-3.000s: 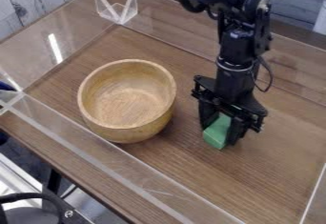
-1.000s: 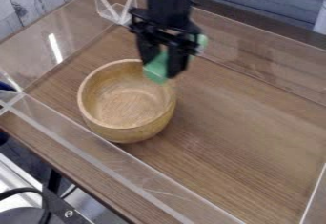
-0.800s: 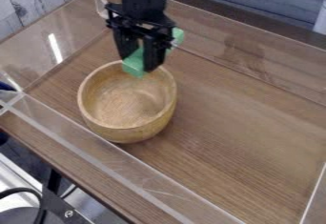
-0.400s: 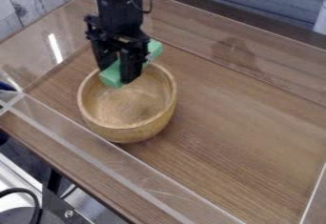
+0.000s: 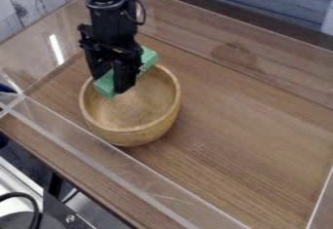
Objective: Put the green block in the brown bowl
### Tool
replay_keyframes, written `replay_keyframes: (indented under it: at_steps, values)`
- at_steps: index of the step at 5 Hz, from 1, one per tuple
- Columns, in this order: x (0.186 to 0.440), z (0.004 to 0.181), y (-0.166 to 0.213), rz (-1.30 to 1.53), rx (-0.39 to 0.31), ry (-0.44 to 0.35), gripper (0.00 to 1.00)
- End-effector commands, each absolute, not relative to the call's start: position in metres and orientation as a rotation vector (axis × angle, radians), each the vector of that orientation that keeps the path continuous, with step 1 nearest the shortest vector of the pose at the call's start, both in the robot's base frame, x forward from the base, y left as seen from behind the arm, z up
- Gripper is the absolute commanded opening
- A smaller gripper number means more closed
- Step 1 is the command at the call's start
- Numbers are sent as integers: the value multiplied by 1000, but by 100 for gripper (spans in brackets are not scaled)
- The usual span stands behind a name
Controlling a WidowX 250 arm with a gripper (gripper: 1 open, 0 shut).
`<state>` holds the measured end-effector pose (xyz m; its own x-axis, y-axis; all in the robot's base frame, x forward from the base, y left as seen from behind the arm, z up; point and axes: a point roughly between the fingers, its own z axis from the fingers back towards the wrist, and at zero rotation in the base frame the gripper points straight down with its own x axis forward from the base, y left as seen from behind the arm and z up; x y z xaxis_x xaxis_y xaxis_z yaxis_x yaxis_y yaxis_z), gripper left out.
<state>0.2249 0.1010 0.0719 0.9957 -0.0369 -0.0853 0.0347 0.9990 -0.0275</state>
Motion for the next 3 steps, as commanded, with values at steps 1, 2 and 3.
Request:
replay_keyframes:
  at_steps: [1, 2, 3]
  values:
    - [228, 78, 106, -30, -5, 55, 0]
    - [227, 74, 105, -32, -6, 63, 0]
    - [227, 72, 105, -32, -9, 68, 0]
